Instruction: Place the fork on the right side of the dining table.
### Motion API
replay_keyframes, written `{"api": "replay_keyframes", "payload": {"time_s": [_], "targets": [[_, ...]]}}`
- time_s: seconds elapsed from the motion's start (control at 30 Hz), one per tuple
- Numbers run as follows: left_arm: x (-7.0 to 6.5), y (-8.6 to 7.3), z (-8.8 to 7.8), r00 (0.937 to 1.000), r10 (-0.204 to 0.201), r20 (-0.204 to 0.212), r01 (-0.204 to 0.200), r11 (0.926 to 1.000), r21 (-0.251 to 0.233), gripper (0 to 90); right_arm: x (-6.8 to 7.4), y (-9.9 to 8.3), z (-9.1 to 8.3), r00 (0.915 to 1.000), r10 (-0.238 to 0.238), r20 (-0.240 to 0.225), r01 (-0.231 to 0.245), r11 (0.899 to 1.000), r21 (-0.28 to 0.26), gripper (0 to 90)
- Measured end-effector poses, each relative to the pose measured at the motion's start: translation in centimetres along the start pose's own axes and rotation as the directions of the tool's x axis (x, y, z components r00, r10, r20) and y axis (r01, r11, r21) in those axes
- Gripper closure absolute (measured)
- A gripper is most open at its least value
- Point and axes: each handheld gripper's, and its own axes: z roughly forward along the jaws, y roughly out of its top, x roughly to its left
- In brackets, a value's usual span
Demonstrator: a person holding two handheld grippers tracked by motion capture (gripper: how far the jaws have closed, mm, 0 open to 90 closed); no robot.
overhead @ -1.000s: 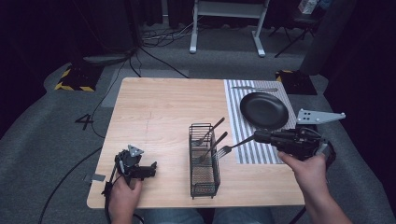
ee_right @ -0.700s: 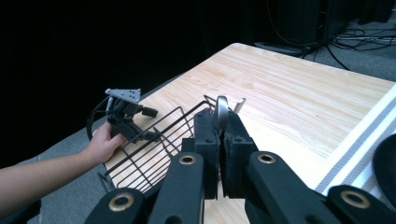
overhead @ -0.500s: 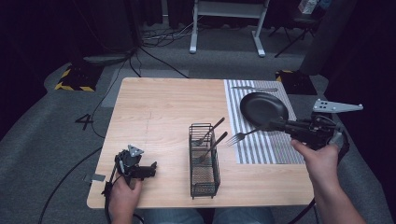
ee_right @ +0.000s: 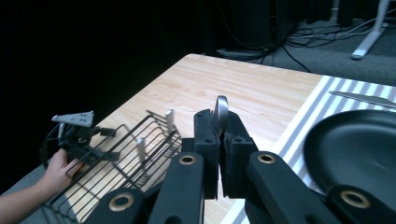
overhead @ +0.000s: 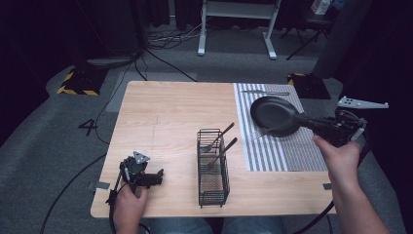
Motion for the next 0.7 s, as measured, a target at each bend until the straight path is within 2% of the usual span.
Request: {"api": "replay_keyframes", "payload": {"time_s": [0.23, 0.47, 0.53, 0.7], "targets": [[0.0, 0.0, 0.0, 1.0, 0.0, 0.0, 0.0, 1.0, 0.0, 0.1, -1.6, 0.0, 0.3, 0.9988, 0.039, 0.028, -0.039, 0.999, -0.009, 87.1], [0.0, 0.0, 0.0, 1.0, 0.0, 0.0, 0.0, 1.0, 0.0, 0.2, -3.4, -0.6, 1.6, 0.9942, 0.084, 0.067, -0.085, 0.996, 0.013, 87.0], [0.0, 0.0, 0.0, 1.0, 0.0, 0.0, 0.0, 1.0, 0.0, 0.1, -3.5, -0.7, 1.7, 0.994, 0.087, 0.066, -0.089, 0.996, 0.016, 87.0], [0.0, 0.0, 0.0, 1.0, 0.0, 0.0, 0.0, 1.0, 0.0, 0.1, -4.3, -1.4, 3.2, 0.9898, 0.094, 0.108, -0.099, 0.994, 0.045, 87.0]]}}
